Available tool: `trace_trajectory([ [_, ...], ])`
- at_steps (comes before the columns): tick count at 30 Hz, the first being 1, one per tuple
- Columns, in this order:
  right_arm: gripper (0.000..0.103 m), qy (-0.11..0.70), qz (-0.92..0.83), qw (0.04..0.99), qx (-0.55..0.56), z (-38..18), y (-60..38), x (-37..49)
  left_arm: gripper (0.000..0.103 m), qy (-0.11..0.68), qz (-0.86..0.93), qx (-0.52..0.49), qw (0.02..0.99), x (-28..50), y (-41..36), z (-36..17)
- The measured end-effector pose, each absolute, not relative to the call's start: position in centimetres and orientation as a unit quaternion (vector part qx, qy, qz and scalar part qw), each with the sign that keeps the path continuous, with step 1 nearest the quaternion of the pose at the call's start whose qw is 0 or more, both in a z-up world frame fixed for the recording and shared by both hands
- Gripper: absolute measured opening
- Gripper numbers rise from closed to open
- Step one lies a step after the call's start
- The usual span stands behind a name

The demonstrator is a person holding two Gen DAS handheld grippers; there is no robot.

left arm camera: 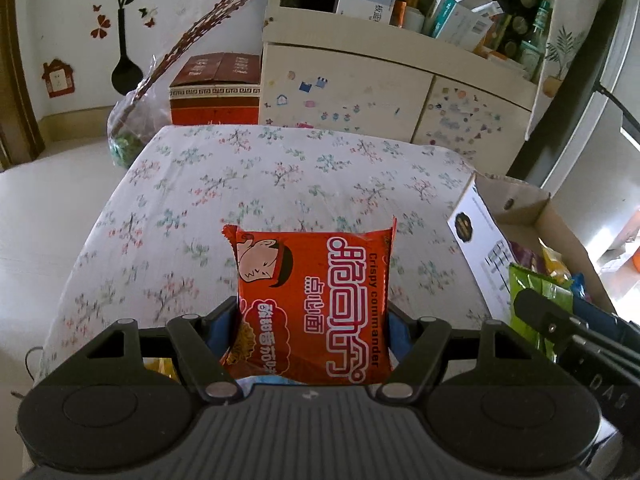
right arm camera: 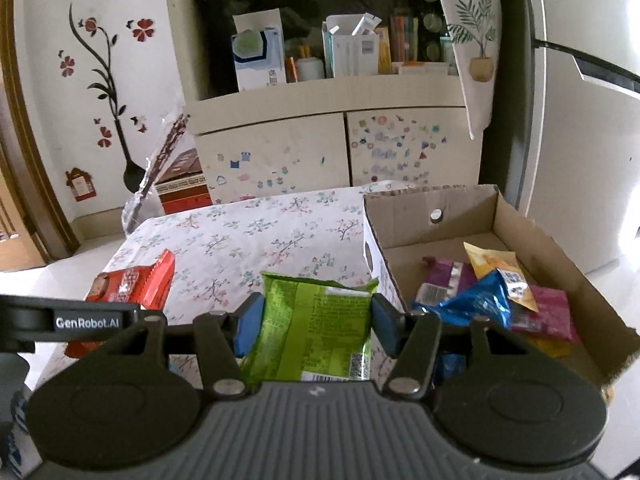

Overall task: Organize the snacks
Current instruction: 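Carry the red and green bags toward the cardboard box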

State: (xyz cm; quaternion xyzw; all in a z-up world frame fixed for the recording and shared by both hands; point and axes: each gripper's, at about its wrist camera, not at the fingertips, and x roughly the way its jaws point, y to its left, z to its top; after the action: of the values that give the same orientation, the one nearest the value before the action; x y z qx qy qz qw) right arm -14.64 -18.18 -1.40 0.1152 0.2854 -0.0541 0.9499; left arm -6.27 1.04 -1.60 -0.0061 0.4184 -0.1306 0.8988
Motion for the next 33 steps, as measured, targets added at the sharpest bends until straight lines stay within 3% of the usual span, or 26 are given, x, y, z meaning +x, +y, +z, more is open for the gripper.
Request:
trace_trajectory([
  [22, 0.058, 0.268, 0.033, 0.958, 0.098, 0.3, -18.8, -20.9, 0.077, 0.407, -0.127, -0.008, 0.904, -11.0, 1.7, -2.1],
  [33, 0.058, 0.222, -0.018, 0.968, 0.116, 2.4, -25.1, -21.7, 0.078, 0.411, -0.149, -0.027, 0.899, -11.4, -0.1, -1.0],
])
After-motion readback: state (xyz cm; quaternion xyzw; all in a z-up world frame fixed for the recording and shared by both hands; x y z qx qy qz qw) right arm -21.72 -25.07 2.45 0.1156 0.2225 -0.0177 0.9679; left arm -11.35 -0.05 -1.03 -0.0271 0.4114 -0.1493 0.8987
